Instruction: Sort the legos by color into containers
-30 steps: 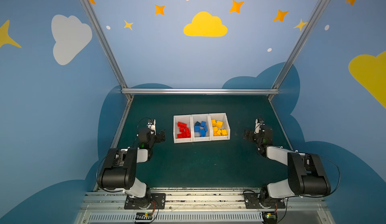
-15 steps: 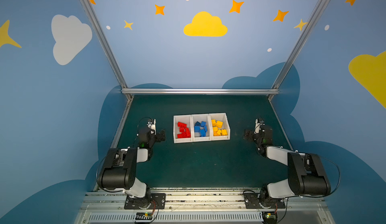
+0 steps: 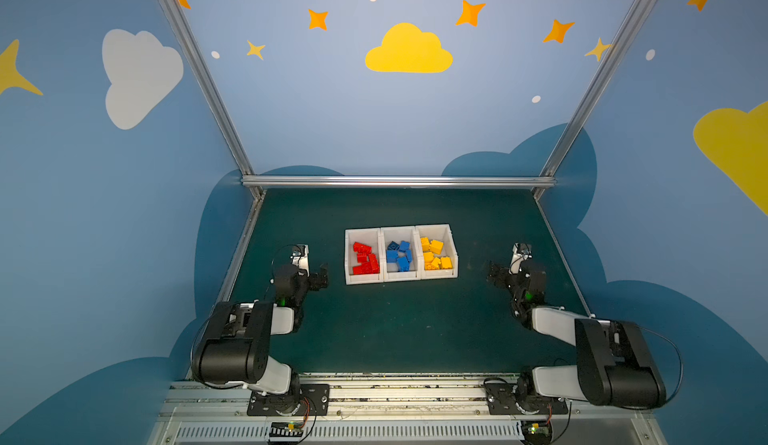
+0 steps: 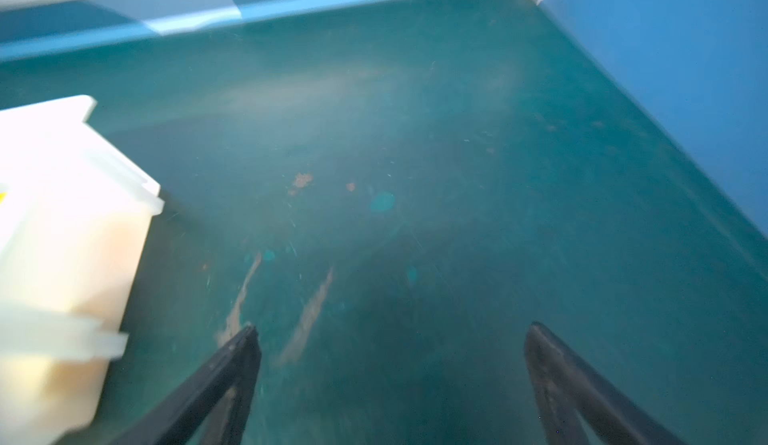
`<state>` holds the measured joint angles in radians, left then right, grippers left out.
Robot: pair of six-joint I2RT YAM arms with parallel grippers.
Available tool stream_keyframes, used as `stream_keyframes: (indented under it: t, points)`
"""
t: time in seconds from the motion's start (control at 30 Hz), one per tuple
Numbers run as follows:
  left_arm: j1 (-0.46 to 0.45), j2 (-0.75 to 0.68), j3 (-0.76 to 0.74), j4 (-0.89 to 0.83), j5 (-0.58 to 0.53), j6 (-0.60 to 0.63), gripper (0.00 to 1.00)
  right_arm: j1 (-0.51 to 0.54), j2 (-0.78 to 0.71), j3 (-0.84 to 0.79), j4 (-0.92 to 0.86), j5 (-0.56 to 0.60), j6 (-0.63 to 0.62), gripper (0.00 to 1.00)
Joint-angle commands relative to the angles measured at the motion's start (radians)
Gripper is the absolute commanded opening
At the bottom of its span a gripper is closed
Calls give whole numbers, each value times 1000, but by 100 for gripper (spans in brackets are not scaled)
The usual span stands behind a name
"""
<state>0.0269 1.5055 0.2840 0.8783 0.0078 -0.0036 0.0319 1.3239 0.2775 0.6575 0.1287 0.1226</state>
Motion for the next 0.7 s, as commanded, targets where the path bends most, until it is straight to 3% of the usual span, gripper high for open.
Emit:
stream_keyframes:
  t: [0.0,0.07,0.17,0.67]
  points:
    - [-2,6,88,-41,-20,4,99,-20,2,19,69,36,47,99]
    - [-1,24,152,-153,-20,3,99,-28,48,109,-63,32,59,99]
    - [0,21,133,-118,-24,-5,99,2,118,231,-196,11,7,99]
    - [-2,24,142,-132,-20,3,99,7,119,230,-193,17,2,99]
